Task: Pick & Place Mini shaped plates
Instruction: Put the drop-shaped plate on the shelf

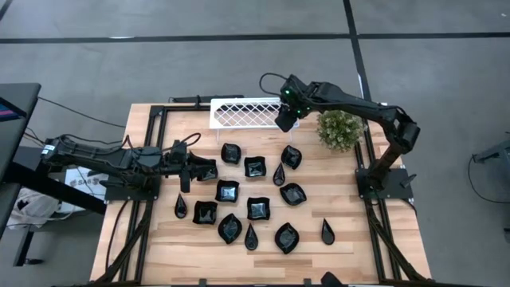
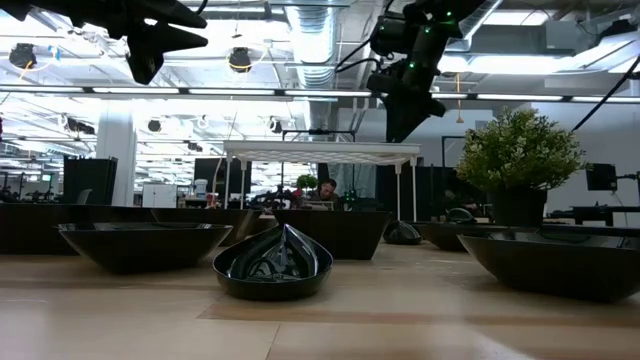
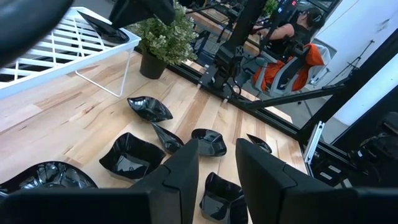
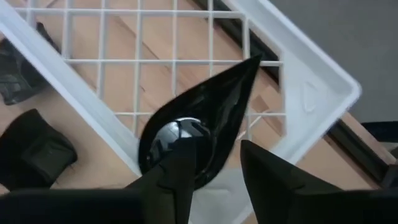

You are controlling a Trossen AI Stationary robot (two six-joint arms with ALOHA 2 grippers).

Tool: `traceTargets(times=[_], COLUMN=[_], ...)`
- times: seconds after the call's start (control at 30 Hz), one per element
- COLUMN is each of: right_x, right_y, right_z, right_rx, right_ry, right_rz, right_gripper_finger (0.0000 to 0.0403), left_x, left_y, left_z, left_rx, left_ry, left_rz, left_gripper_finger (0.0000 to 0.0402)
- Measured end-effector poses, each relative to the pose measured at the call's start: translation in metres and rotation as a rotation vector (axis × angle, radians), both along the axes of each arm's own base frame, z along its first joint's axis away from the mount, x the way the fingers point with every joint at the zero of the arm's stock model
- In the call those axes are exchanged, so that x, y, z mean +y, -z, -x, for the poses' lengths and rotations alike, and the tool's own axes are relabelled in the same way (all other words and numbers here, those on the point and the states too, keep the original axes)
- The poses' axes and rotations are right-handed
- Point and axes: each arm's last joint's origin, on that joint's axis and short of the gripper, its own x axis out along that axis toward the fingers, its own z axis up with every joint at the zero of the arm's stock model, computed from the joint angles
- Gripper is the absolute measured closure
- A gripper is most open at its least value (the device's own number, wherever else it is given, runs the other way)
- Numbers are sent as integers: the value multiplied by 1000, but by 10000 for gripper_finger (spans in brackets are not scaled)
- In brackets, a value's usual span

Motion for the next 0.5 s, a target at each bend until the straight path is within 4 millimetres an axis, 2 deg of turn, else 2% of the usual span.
traceTargets(times=[0.5], right_x=[0], right_y=[2], right_z=[2], right_rx=[22], right_ry=[3], right_rz=[-12], right_gripper_finger=[288], left_x=[0], left_y=[0], left_z=[0], left_rx=[-5], left_ry=[0], left_rz=[1], left_gripper_finger=[294])
